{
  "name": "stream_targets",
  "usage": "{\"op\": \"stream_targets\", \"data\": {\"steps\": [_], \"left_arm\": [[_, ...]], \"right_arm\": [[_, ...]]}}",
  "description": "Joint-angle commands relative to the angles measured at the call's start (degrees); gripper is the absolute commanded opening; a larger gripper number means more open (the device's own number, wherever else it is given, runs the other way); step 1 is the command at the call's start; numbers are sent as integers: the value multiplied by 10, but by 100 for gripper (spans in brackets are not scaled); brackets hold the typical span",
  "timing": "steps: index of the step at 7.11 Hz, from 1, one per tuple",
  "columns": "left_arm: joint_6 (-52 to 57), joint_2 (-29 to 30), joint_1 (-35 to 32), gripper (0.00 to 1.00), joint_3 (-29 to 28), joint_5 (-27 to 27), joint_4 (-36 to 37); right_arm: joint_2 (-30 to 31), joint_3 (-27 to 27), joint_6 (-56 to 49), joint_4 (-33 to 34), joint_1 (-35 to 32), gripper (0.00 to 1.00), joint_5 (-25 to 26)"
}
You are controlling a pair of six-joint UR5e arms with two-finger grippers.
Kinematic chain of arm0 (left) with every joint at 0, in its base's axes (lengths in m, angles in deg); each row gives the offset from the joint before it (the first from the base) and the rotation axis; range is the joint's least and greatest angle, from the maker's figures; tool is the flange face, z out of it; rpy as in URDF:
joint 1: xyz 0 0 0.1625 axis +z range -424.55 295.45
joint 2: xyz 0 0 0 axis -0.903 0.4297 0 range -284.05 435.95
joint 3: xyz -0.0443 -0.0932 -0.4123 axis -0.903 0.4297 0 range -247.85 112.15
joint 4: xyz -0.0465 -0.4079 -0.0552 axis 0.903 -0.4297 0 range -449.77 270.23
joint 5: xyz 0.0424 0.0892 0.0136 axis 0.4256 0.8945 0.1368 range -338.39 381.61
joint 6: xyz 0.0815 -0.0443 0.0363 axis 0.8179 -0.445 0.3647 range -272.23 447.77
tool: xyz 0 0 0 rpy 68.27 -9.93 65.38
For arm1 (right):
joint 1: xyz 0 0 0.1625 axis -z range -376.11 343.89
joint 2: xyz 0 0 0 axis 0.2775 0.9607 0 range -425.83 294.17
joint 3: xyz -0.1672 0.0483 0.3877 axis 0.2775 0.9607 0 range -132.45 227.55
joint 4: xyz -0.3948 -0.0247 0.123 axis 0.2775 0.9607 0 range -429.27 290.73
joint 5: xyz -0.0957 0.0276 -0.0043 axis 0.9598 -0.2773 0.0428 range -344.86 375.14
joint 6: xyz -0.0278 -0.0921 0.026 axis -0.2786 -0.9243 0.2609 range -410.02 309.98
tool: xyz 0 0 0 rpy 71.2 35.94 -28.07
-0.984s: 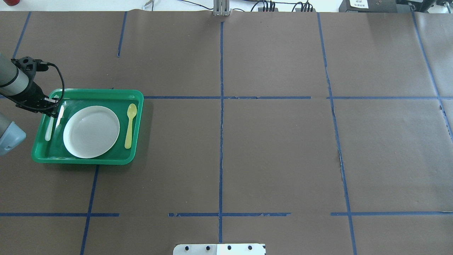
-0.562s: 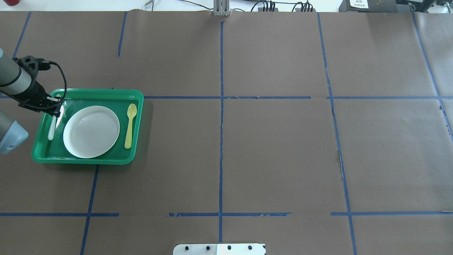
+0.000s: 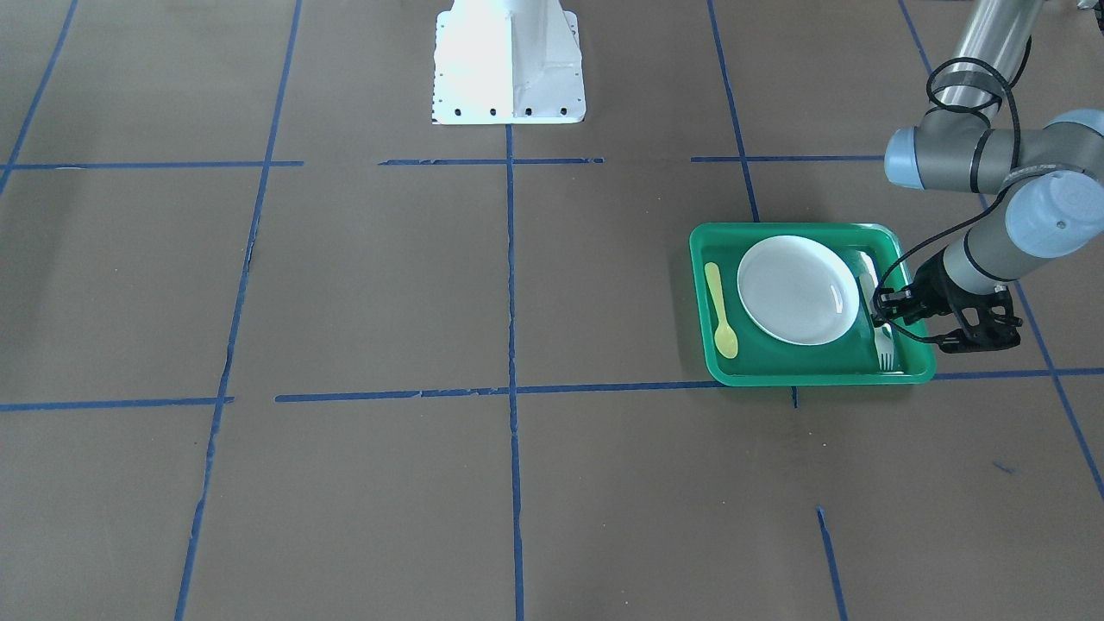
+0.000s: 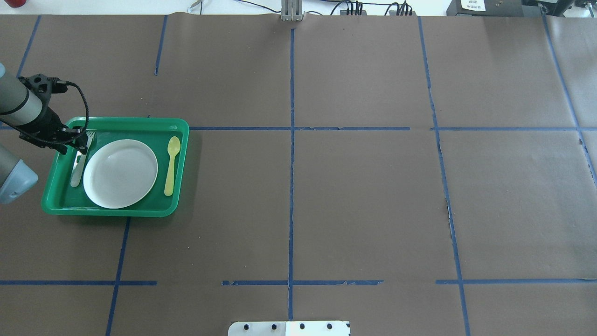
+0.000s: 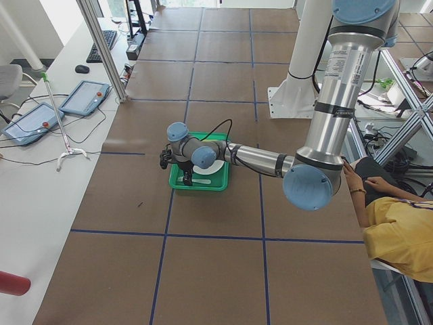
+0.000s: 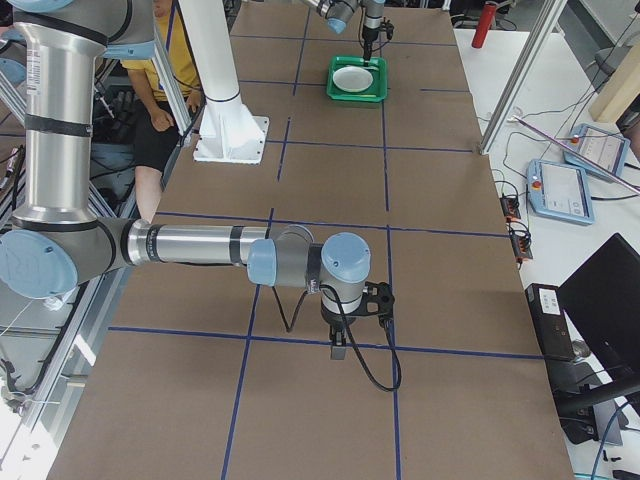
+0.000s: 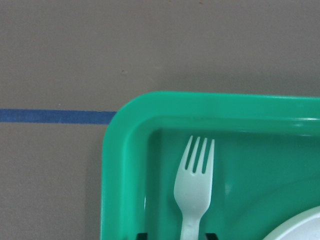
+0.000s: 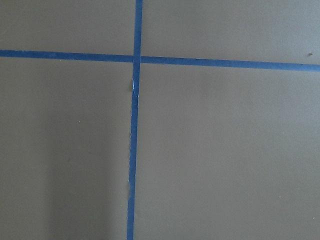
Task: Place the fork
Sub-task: 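Open the left gripper and lift it away from the fork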
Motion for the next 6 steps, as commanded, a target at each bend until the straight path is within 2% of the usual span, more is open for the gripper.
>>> {"op": "stream_targets", "data": {"steps": [1, 4, 6], "left_arm": [[29, 0, -62, 83, 11, 2, 5], [227, -39, -185, 82, 15, -8, 12], [383, -39, -275, 83, 16, -17, 114]], "right_arm": [[0, 0, 1, 0, 0, 100, 0], [0, 0, 1, 0, 0, 100, 0], [0, 0, 0, 0, 0, 100, 0]]}}
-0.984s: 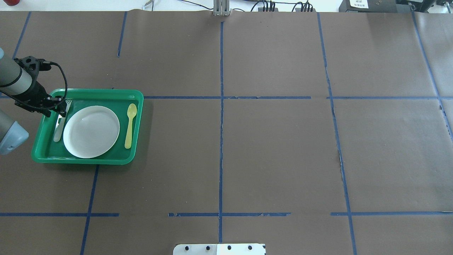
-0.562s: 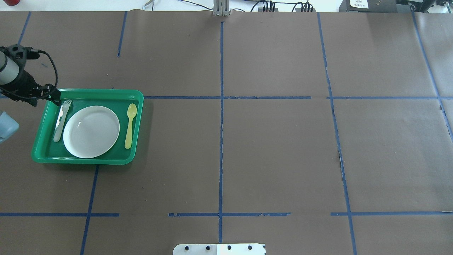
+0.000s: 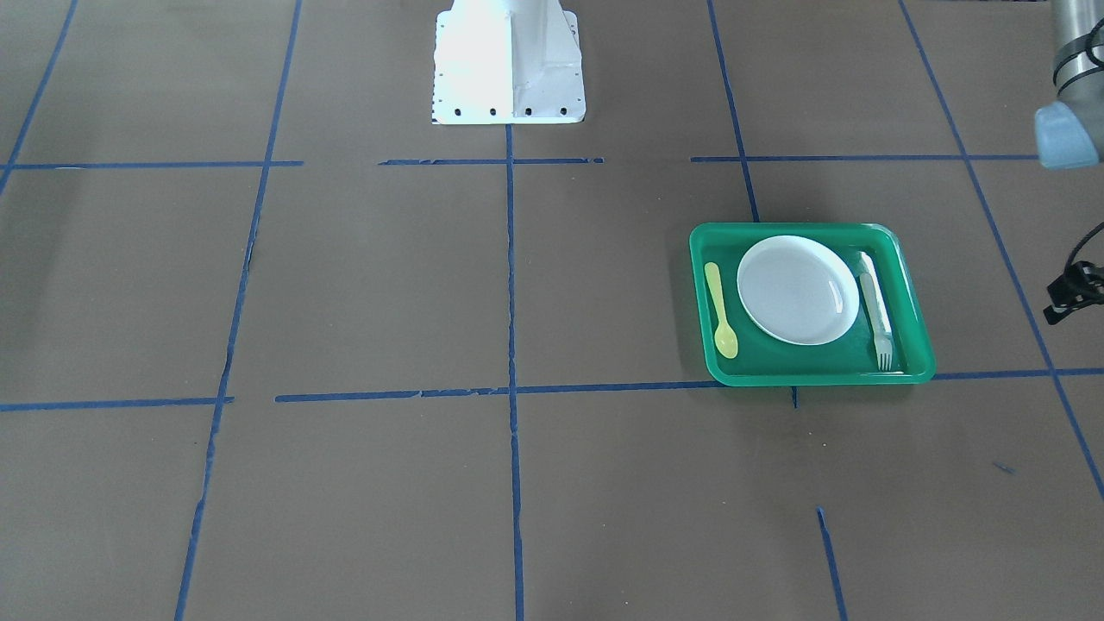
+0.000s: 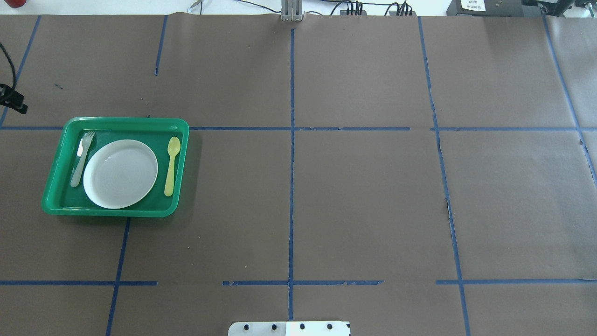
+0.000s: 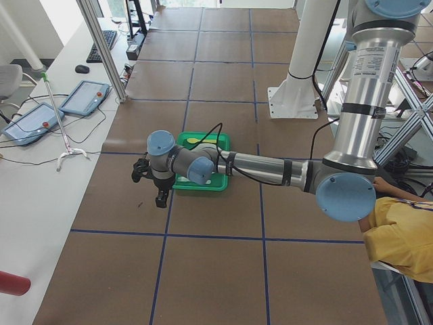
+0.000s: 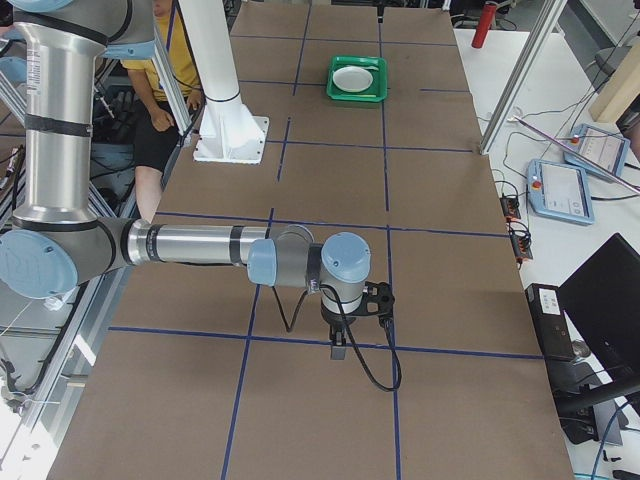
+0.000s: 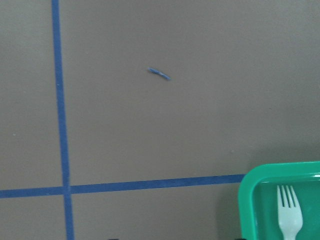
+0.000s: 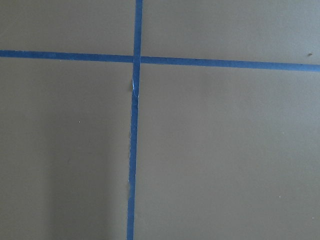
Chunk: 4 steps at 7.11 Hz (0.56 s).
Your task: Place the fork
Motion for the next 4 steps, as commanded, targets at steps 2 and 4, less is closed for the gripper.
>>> {"op": "stream_targets", "data": {"steps": [2, 4], "left_arm": [[210, 0, -123, 99, 7, -33, 124], [227, 2, -157, 99, 23, -34, 169]], "right_arm": [[0, 0, 0, 0, 0, 100, 0], [0, 0, 0, 0, 0, 100, 0]]}}
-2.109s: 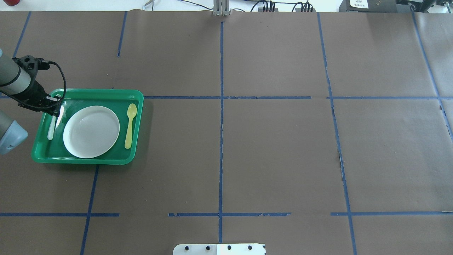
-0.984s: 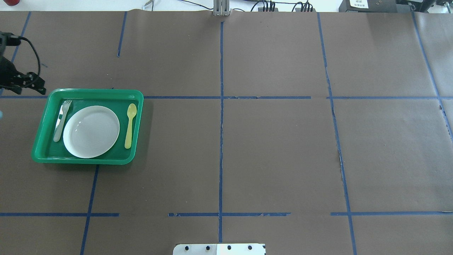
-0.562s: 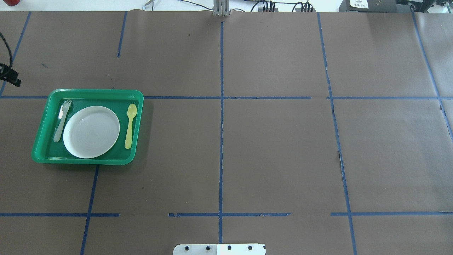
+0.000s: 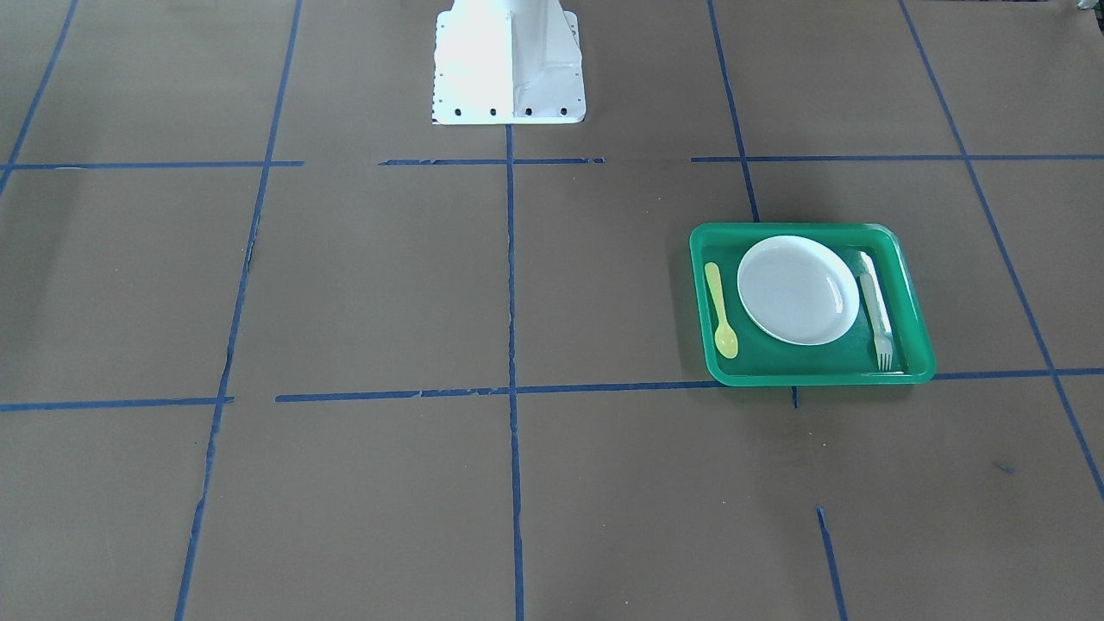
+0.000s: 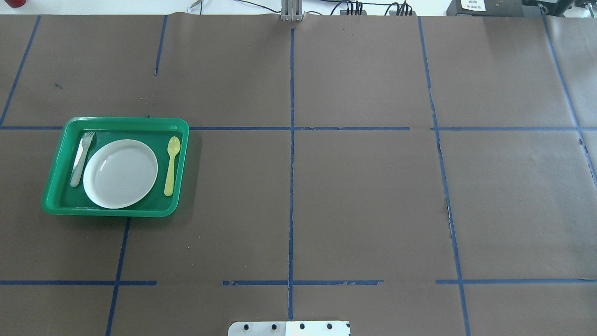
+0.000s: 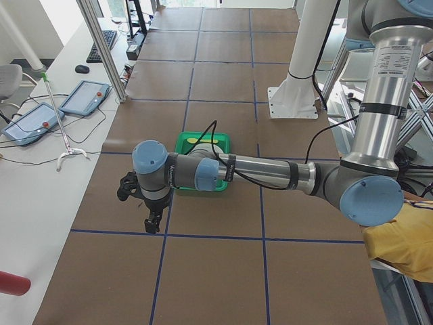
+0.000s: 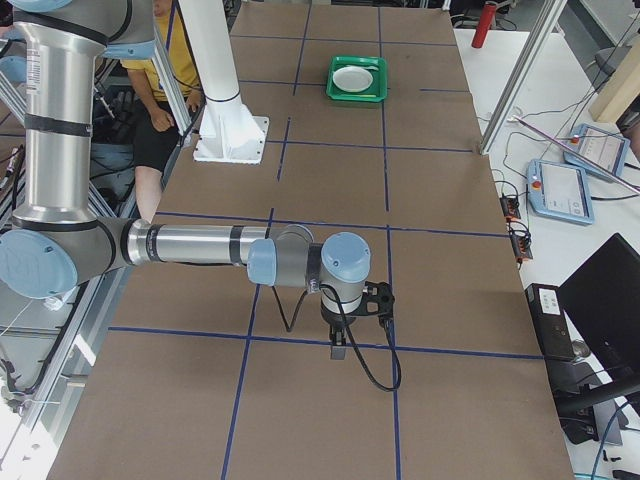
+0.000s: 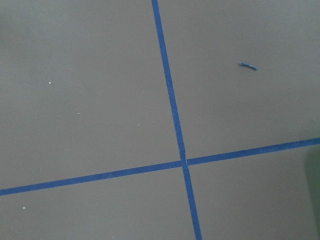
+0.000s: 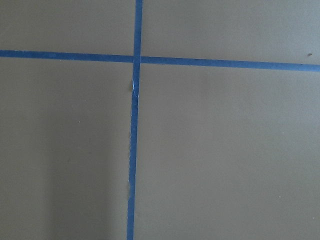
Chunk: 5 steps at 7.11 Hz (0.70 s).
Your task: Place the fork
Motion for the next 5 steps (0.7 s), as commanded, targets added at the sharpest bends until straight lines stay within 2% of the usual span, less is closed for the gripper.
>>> {"op": "stream_targets", "data": {"steps": [1, 2, 5], "left_arm": [[20, 2, -24, 99, 7, -15, 31], [21, 0, -24, 99, -5, -36, 27], [21, -18, -23, 100, 2, -38, 24]], "right_arm": [[0, 0, 1, 0, 0, 100, 0], [0, 0, 1, 0, 0, 100, 0], [0, 0, 0, 0, 0, 100, 0]]}}
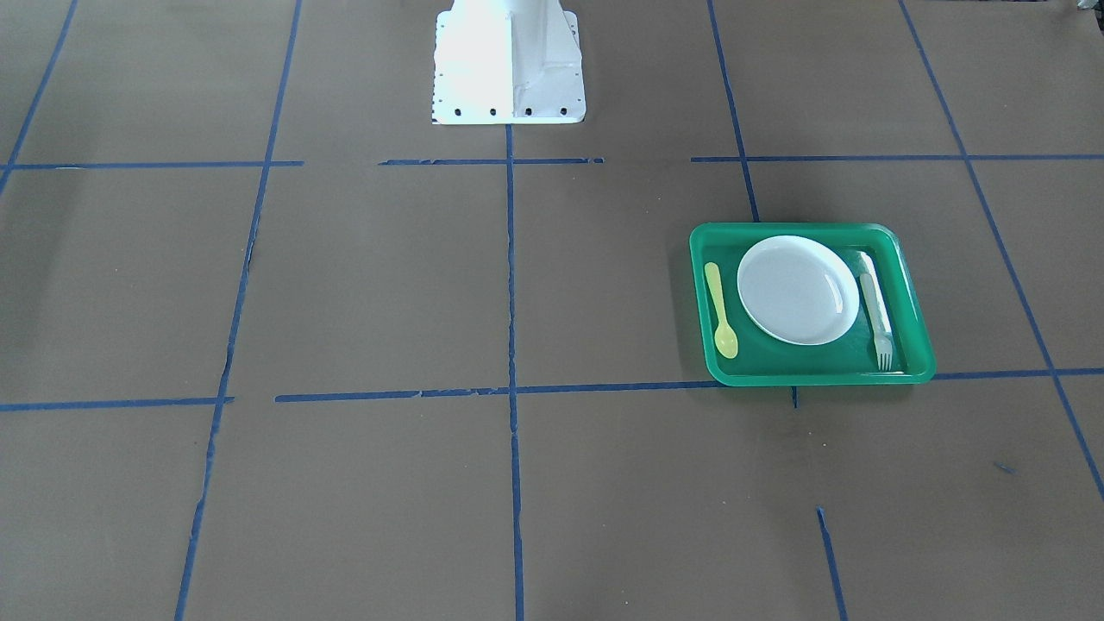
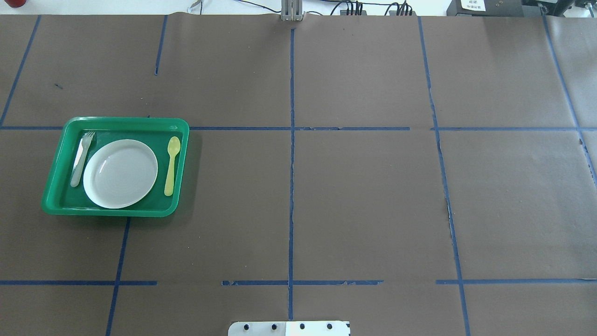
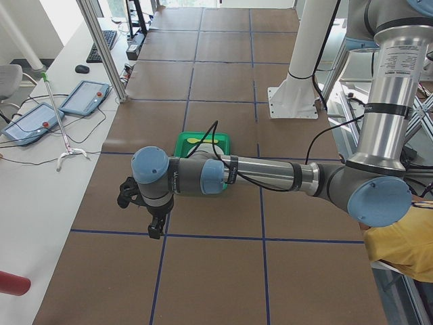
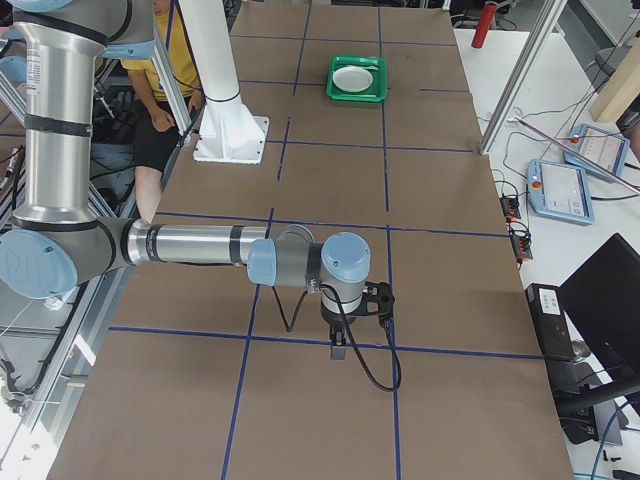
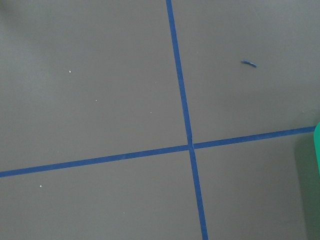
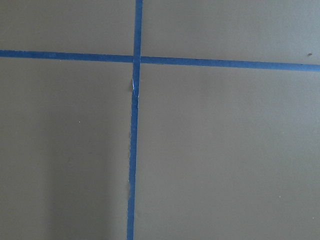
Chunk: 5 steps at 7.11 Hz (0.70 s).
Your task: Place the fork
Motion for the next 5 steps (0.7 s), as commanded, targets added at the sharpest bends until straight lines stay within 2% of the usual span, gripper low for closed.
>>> {"op": "stream_targets", "data": {"steps": [1, 5], "left_arm": [[-3, -11, 0, 100, 13, -2, -3], [-3, -14, -1, 100, 21, -1, 5]], "right_arm": [[0, 0, 0, 0, 0, 100, 0], [0, 0, 0, 0, 0, 100, 0]]}}
